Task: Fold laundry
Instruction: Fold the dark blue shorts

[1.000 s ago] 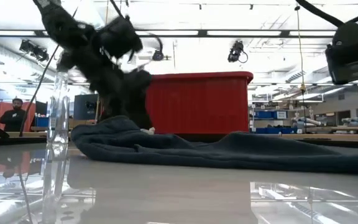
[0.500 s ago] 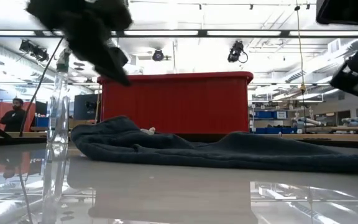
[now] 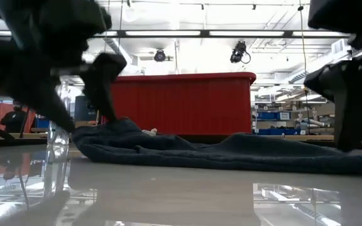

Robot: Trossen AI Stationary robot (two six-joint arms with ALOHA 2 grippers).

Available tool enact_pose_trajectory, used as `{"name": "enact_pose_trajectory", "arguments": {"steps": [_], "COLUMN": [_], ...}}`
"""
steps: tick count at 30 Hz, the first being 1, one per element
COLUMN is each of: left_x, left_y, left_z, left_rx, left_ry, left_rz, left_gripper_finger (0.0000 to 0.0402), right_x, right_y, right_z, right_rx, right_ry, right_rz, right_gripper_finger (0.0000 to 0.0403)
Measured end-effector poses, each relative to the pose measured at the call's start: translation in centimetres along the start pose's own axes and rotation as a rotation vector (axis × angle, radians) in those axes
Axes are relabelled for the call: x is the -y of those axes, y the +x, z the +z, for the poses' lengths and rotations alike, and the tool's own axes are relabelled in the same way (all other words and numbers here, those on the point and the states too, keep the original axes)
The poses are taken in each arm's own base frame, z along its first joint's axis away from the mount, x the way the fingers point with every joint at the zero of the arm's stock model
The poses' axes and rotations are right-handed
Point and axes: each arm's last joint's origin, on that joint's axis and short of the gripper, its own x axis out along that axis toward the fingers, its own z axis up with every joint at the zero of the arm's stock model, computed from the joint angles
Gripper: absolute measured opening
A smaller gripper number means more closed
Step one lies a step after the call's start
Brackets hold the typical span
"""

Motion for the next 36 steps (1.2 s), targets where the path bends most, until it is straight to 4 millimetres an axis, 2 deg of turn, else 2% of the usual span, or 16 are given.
{"name": "enact_pose_trajectory", "arguments": {"steps": [3,6,9,12,15,18,21,24,30,36], "left_x": [0.1,0.1,0.4,0.5,0.1,-0.5,-1.1,-2.5,-6.8,-11.7], "left_y": [1.5,2.4,2.7,2.2,0.8,-1.2,-2.7,-3.7,-3.7,-4.5], "left_z": [-0.6,-0.8,-0.8,-0.4,0.9,2.7,3.6,4.4,3.4,2.1], "left_rx": [-0.054,-0.070,-0.071,-0.067,-0.075,-0.057,-0.079,-0.096,-0.138,-0.093], "left_ry": [0.009,-0.001,-0.001,-0.030,-0.080,-0.120,-0.130,-0.198,-0.432,-0.657], "left_rz": [0.020,0.003,-0.028,-0.046,-0.075,-0.120,-0.137,-0.117,-0.014,0.085], "left_gripper_finger": [0.0275,0.0231,0.0164,0.0088,0.0021,0.0015,0.0018,0.0016,0.0014,0.0014], "right_x": [0.0,-0.1,0.0,0.0,-0.3,-0.6,0.4,2.7,8.1,12.6], "right_y": [1.1,1.9,2.1,1.4,-0.3,-3.2,-5.3,-7.1,-9.5,-10.4], "right_z": [-0.2,0.0,0.2,0.7,1.9,4.0,4.7,5.0,4.5,3.3], "right_rx": [-0.024,-0.024,-0.033,-0.052,-0.064,-0.033,-0.013,-0.025,-0.084,-0.101], "right_ry": [0.021,0.078,0.160,0.257,0.328,0.387,0.388,0.423,0.501,0.602], "right_rz": [-0.017,-0.030,-0.036,-0.006,0.087,0.205,0.191,0.092,-0.141,-0.205], "right_gripper_finger": [0.0205,0.0171,0.0107,0.0026,0.0016,0.0009,0.0007,0.0005,0.0002,0.0002]}}
